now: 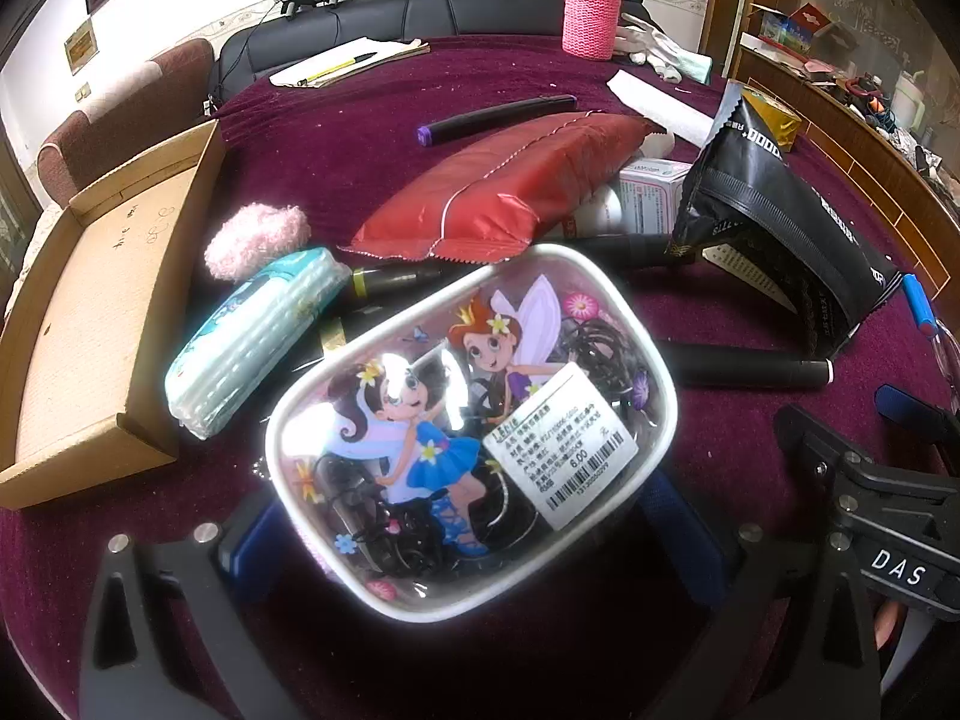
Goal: Organize objects
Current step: 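Hold the clear fairy-print tin box in the left gripper while the right grasps the black pouch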
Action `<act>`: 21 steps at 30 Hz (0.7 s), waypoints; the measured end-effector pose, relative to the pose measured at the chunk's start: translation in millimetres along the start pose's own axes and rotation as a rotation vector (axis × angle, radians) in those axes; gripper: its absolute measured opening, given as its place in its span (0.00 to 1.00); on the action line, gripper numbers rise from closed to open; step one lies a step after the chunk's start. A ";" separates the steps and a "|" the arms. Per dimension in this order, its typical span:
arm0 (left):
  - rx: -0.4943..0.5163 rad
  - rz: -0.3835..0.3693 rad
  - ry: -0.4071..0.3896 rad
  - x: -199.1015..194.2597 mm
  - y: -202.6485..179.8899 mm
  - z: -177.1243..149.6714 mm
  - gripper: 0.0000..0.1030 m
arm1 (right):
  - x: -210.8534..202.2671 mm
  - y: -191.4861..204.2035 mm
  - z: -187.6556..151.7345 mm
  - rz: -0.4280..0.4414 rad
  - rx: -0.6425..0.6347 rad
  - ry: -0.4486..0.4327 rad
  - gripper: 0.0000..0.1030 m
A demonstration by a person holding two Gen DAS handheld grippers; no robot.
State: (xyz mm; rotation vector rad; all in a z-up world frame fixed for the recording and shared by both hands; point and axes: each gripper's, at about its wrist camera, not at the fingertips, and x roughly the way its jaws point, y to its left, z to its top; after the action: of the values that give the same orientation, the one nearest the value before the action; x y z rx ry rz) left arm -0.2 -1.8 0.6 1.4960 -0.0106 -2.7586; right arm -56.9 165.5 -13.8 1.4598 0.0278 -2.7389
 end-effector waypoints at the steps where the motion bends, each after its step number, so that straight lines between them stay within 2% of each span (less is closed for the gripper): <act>1: 0.000 0.000 0.000 0.0 0.1 0.1 1.00 | 0.1 -0.2 0.1 0.000 0.000 0.000 1.00; 10: 0.008 -0.003 0.001 -0.2 -2.0 0.2 1.00 | -0.7 -1.5 -1.6 0.018 -0.022 -0.003 1.00; 14: 0.066 -0.066 0.017 -13.0 2.9 -8.5 1.00 | 1.2 -4.8 3.9 0.061 -0.039 -0.002 1.00; 17: 0.160 -0.089 -0.046 -32.6 8.3 -18.2 1.00 | -4.4 -19.7 1.8 0.117 0.011 -0.024 1.00; 21: 0.216 -0.110 -0.079 -34.1 18.2 -8.7 1.00 | -2.3 -24.7 4.6 0.163 0.047 -0.021 1.00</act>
State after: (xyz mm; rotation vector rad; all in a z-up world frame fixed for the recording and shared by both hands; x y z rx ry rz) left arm 25.7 -19.8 24.6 1.4707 -0.2415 -2.9866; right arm -60.5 190.1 -9.4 1.3775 -0.1506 -2.6403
